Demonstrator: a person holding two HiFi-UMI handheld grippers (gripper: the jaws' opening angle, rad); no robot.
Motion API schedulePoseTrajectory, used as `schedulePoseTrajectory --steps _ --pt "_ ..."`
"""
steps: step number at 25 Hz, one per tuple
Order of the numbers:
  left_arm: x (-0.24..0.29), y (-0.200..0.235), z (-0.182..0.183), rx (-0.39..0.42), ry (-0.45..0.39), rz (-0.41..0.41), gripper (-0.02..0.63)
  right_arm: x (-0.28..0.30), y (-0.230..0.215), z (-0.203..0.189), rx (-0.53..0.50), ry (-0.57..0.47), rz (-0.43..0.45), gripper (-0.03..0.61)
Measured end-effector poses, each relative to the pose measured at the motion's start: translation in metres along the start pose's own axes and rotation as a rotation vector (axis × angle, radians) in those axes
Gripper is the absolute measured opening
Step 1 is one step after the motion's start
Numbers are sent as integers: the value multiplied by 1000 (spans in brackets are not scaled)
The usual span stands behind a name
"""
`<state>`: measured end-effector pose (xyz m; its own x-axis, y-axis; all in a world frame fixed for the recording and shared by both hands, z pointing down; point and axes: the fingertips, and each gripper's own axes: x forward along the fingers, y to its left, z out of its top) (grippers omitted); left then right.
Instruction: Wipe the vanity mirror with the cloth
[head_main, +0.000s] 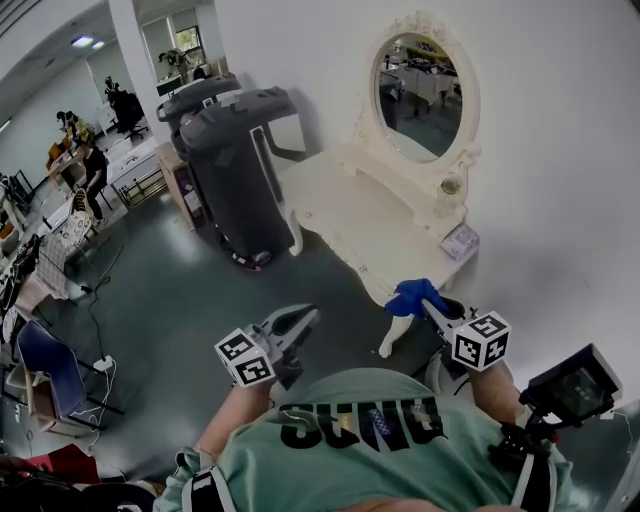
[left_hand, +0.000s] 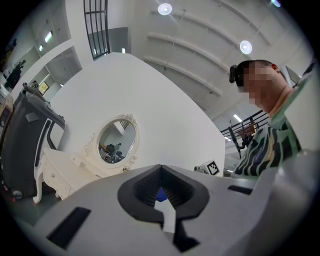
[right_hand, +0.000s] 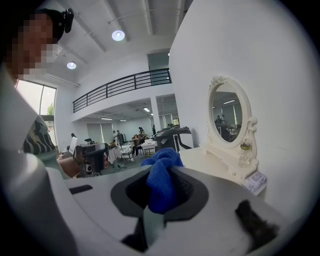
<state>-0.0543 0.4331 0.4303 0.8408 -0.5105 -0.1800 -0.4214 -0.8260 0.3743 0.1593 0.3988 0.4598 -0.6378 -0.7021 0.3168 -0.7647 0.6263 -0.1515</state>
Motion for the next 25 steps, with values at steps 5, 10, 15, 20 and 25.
schedulePoseTrajectory --steps 5,10,15,20,25 --pt "-22 17 11 -3 8 -14 10 18 18 6 2 -12 -19 49" --pt "-46 42 23 -6 27 -23 9 40 29 14 9 -26 -61 49" --pt "-54 70 31 -16 49 -32 10 63 30 18 14 -22 -93 49" --pt "-32 93 29 -33 60 -37 11 79 1 27 1 -9 -112 49" --pt "18 125 23 -20 67 -13 11 98 -62 41 -22 -30 -104 49"
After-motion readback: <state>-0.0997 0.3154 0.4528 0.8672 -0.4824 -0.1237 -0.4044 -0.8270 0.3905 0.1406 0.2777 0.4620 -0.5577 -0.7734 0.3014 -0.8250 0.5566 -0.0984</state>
